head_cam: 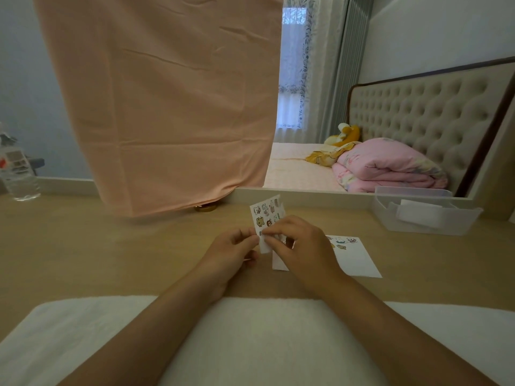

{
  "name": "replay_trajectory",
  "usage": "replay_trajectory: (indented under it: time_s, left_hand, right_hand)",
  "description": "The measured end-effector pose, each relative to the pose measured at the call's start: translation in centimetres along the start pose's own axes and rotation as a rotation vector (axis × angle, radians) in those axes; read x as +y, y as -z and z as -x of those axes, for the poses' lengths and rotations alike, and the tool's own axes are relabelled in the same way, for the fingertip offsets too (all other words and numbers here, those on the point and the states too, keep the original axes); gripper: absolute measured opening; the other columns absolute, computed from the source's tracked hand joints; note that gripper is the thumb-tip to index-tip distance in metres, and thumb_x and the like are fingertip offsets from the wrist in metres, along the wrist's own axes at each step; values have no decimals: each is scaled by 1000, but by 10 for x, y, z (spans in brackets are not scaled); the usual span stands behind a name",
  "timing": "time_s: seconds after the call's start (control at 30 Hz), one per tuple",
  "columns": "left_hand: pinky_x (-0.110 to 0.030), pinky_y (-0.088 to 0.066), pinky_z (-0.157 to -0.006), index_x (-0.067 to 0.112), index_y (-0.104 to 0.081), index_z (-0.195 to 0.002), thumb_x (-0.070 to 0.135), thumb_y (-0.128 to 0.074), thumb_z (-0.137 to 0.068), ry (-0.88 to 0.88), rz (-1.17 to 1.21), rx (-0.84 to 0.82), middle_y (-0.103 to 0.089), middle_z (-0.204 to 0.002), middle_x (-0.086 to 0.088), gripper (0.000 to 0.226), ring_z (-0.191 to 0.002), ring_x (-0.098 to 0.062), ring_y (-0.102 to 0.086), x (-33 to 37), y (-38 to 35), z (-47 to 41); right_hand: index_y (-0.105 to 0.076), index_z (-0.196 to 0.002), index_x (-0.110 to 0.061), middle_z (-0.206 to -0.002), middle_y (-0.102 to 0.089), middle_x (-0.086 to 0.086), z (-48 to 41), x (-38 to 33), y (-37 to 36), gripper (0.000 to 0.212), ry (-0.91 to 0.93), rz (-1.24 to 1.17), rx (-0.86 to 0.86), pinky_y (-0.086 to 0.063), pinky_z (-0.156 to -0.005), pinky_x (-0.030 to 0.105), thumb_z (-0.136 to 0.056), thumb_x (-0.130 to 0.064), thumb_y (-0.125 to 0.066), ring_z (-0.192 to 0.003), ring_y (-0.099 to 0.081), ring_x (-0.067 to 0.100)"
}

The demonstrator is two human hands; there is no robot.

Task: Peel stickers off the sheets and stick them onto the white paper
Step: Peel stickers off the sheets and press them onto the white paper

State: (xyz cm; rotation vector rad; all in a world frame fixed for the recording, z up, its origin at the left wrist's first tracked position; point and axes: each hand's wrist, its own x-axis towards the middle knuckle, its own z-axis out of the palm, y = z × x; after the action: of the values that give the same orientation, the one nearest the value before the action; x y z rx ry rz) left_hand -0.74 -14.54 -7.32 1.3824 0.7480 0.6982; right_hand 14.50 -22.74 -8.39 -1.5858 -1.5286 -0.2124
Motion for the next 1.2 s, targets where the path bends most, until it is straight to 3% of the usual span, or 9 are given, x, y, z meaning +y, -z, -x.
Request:
replay_trajectory:
  time_s: [0.13,0.37,0.6,0.8,1.2]
  left_hand:
    - [-36,-60,-88,19,-74,-105,21,-59,-100,-29,-8,-4,-75,-98,-5,16,-86,-17,-69,-3,-3,-1]
    - [-22,-57,-73,18,-75,-99,24,-60,-99,-154,-109,47,-76,-83,-2,16,-83,-14,-73,-4,-4,1]
    - [-22,-59,-76,23,-75,-96,21,-60,-99,-256,-171,91,-75,-82,2,15,-80,-14,-71,-6,-4,-1]
    - [-18,-57,-72,21,-77,-98,20,-60,-99,-297,-185,112,-73,-78,5,17,-74,-7,-68,-6,-2,0]
    - [-24,-59,-78,20,-78,-95,20,-62,-97,-373,-285,107,-74,-86,5,16,-83,-11,-69,-7,-2,-3]
  right_hand:
    - [-79,-103,-27,-99,-70,-14,0,0,-3,14,22,-10,25,-41,-64,10,-90,-28,-75,-71,-51,-16]
    - [-81,-98,-26,-93,-71,-15,-2,1,-5,12,-14,-78,55,-53,-65,26,-87,-23,-78,-78,-62,0]
    - [-81,-95,-28,-91,-74,-16,-5,-2,-3,10,-95,-102,41,-50,-66,17,-86,-31,-78,-75,-62,-4]
    - [-81,-96,-31,-88,-74,-20,-6,-7,3,10,-140,-148,-8,-56,-70,30,-87,-33,-76,-73,-65,4]
    - [-81,-91,-31,-85,-74,-21,-5,-10,4,12,-166,-168,-16,-58,-70,38,-90,-27,-70,-69,-65,6]
